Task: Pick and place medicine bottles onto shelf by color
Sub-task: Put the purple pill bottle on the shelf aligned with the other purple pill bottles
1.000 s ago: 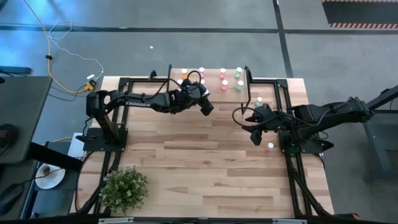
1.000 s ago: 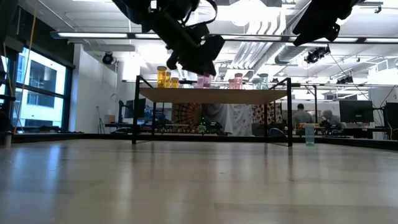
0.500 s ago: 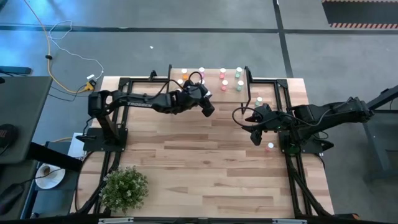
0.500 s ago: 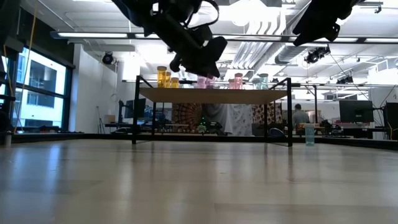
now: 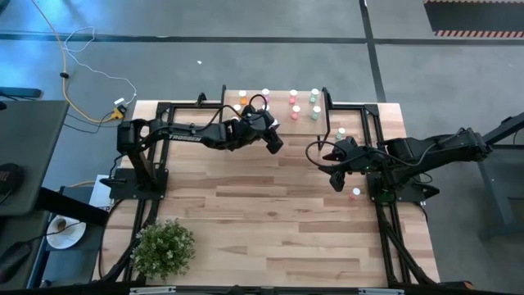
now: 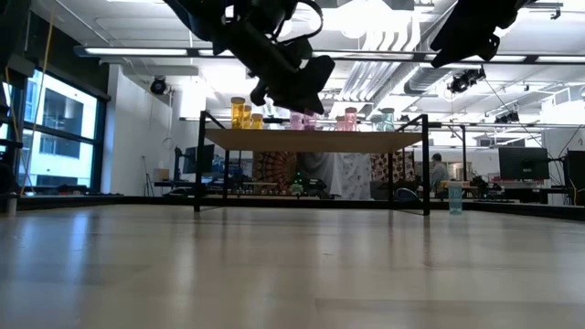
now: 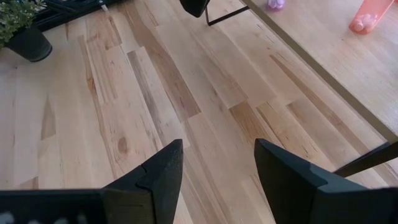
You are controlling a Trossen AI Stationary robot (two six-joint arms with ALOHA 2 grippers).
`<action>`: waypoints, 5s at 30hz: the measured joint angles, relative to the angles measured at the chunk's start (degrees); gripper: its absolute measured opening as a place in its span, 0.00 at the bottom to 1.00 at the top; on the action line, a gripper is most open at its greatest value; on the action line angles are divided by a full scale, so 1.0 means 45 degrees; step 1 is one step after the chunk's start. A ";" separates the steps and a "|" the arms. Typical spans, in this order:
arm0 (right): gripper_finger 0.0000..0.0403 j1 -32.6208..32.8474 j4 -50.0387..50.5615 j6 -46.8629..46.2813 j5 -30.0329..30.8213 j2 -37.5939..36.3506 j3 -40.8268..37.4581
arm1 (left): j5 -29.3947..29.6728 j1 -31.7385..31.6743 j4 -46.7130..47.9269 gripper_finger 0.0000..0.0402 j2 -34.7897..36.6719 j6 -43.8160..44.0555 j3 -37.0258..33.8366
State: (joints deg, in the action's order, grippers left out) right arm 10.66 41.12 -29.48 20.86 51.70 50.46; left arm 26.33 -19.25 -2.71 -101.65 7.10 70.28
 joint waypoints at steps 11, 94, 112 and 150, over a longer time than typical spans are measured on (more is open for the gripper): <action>0.47 -0.0002 0.0000 0.0000 0.0000 0.0000 0.0000 | 0.0003 0.0000 0.0104 0.33 -0.0015 0.0037 -0.0015; 0.47 -0.3699 -0.6290 0.3299 0.2936 0.4529 -0.0005 | -0.3554 0.3186 0.2749 0.49 0.6871 0.0035 -0.4931; 0.47 -0.4387 -1.0322 0.2523 0.4048 0.7491 -0.0005 | -0.3623 0.3186 0.5056 0.49 0.9012 -0.1295 -0.5889; 0.47 -0.4398 -1.1820 0.0105 0.4635 0.8525 -0.0005 | -0.3838 0.3177 0.5670 0.49 1.0030 -0.2301 -0.5887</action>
State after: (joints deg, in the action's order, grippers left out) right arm -9.13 -12.06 -29.01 41.72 90.06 50.43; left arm 9.06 -4.95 22.81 -56.51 -3.26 43.79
